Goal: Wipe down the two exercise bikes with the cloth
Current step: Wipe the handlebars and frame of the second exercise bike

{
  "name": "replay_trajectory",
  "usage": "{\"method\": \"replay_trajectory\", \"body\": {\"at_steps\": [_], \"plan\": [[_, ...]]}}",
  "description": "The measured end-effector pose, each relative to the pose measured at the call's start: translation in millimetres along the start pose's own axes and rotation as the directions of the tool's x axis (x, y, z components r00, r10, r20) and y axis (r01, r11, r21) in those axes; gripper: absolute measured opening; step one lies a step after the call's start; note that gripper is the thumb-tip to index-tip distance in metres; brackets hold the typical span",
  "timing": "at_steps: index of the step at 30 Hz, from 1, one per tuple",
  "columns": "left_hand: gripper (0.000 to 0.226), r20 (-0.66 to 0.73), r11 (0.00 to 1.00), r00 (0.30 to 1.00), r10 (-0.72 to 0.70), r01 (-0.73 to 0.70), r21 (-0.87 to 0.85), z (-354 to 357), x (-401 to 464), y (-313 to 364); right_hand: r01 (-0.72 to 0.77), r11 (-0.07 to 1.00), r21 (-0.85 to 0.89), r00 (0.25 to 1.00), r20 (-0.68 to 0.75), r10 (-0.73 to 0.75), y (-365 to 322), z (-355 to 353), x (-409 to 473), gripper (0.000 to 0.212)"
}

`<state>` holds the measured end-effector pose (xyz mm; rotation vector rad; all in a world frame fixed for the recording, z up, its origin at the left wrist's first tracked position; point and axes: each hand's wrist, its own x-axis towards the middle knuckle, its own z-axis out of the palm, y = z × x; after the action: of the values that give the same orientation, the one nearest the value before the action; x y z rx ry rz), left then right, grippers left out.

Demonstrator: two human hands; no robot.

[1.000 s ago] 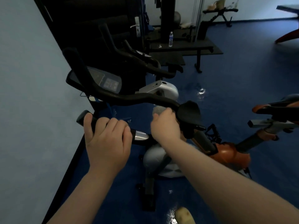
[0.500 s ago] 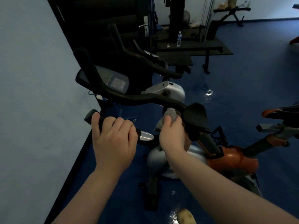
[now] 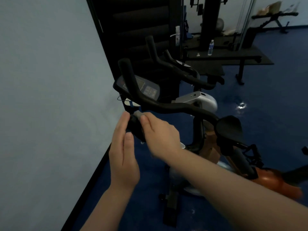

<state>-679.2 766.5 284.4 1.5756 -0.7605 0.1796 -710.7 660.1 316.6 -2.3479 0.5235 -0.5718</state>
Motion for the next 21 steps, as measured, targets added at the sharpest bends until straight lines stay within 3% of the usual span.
{"method": "replay_trajectory", "body": {"at_steps": [2,5,7,10,14,21], "plan": [[0.046,0.02,0.997,0.999,-0.044,0.045,-0.067,-2.9,0.3,3.4,0.033,0.98,0.197,0.997,0.059,-0.045,-4.6,-3.7,8.8,0.032],[0.045,0.052,0.994,0.997,-0.051,0.055,-0.093,-6.6,-0.8,8.0,0.235,0.903,0.359,0.971,-0.041,-0.236,-6.9,-3.0,5.8,0.031],[0.046,0.091,0.994,0.994,-0.055,0.063,-0.087,-8.6,-4.8,8.6,0.37,0.881,0.297,0.929,-0.105,-0.355,3.0,0.1,-2.3,0.036],[0.047,0.114,0.996,0.991,-0.071,0.076,-0.041,-12.5,-12.2,6.6,0.442,0.889,0.115,0.888,-0.195,-0.417,27.4,3.7,-20.9,0.042],[0.056,0.153,0.997,0.988,-0.025,0.014,0.074,-4.5,-31.4,4.2,0.4,0.909,-0.121,0.881,-0.222,-0.417,50.0,4.4,-45.8,0.038],[0.058,0.351,0.991,0.936,-0.011,-0.036,0.127,30.8,-67.3,2.9,0.163,0.975,-0.153,0.943,-0.266,-0.199,75.3,-16.6,-85.5,0.04]]}}
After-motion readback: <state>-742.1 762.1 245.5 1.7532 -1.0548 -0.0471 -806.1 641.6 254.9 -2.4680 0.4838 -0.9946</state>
